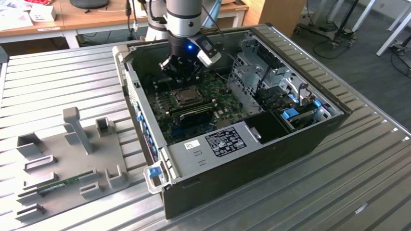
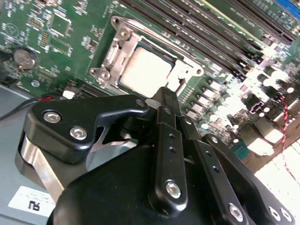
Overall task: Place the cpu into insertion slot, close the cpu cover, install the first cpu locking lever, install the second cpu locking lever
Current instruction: 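Close the cpu cover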
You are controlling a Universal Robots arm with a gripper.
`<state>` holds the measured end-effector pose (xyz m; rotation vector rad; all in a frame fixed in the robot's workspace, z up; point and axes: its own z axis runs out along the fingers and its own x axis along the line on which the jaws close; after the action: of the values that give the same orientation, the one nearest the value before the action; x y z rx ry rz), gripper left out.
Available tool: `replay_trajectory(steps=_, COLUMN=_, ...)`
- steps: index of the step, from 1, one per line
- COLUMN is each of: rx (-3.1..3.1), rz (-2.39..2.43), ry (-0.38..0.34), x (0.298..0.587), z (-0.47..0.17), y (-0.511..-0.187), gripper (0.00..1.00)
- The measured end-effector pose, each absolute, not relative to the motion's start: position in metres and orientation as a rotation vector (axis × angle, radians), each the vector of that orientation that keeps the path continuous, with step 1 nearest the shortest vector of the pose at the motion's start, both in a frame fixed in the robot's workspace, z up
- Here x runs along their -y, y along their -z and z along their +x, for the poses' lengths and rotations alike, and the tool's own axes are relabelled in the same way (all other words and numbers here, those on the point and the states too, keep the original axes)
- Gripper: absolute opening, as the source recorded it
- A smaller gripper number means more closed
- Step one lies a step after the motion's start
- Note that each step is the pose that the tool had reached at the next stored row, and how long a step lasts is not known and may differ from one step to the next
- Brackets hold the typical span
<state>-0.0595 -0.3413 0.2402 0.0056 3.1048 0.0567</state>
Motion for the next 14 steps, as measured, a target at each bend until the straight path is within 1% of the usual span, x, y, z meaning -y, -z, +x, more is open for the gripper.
replay_trajectory(steps=14, rx=-3.105, rz=0.006, ry=-0.057, x=0.341, z=-0.047, y=-0.240, gripper=0.10)
